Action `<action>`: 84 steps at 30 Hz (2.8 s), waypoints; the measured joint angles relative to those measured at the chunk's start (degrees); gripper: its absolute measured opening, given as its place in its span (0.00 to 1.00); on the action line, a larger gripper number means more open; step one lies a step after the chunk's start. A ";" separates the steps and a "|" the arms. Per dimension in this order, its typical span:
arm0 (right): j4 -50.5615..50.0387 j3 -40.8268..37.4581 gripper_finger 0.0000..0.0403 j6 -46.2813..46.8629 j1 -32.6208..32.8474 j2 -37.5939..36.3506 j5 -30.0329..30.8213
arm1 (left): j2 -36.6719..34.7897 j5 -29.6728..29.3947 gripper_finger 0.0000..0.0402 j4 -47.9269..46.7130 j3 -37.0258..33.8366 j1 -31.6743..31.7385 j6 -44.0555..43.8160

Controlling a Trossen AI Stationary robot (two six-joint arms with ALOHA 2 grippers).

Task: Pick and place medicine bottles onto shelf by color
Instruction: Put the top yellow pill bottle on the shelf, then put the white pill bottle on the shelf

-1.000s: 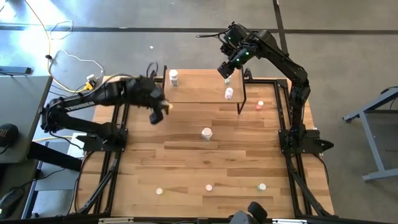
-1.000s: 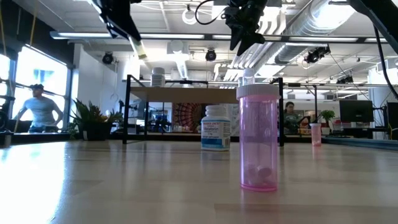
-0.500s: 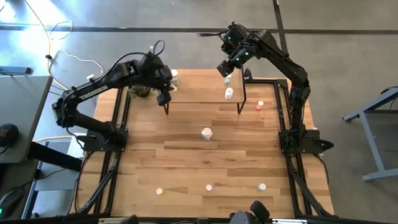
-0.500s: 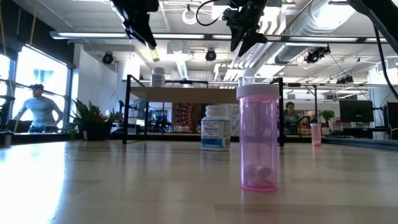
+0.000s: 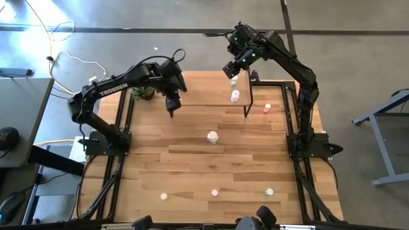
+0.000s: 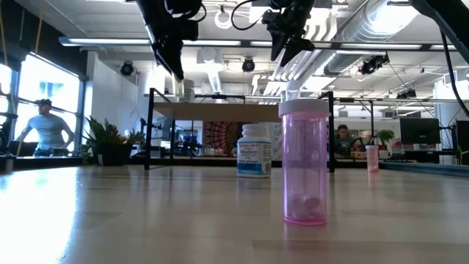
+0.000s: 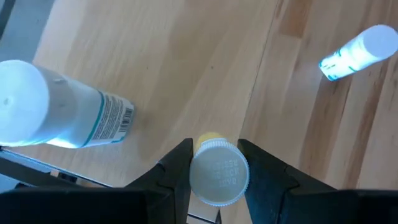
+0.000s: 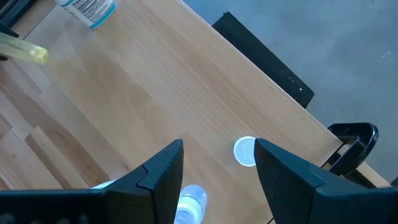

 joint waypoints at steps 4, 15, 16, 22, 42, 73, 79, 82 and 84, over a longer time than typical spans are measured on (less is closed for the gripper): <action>0.02 0.00 0.47 0.00 0.00 0.00 0.02 | 1.10 -0.57 0.27 0.05 0.00 0.00 0.42; 0.33 0.00 0.47 0.22 0.48 0.00 0.04 | 2.70 -3.12 0.27 0.42 0.00 0.04 1.58; 0.31 0.00 0.47 0.22 0.63 0.00 0.04 | 2.70 -3.17 0.27 0.42 0.00 0.02 1.58; 0.26 0.00 0.47 0.37 1.95 0.00 0.05 | 2.70 -3.17 0.29 0.42 0.00 0.04 1.58; -3.85 0.00 0.47 2.13 14.97 0.00 -0.42 | 2.49 -3.70 0.49 0.44 0.03 0.04 2.17; -5.19 -13.83 0.47 5.94 28.58 -1.15 7.28 | -14.67 1.03 0.45 -4.24 1.64 -1.14 -6.60; 2.90 -23.65 0.47 8.88 30.12 -4.74 3.58 | -21.70 4.48 0.45 3.55 -9.19 -2.98 -12.31; 6.58 -28.23 0.47 11.37 30.93 -6.60 2.06 | -24.38 4.54 0.45 7.12 -13.56 -4.42 -15.47; 8.93 -31.44 0.47 13.50 31.56 -7.68 1.90 | -25.90 4.47 0.45 8.96 -16.01 -5.42 -16.53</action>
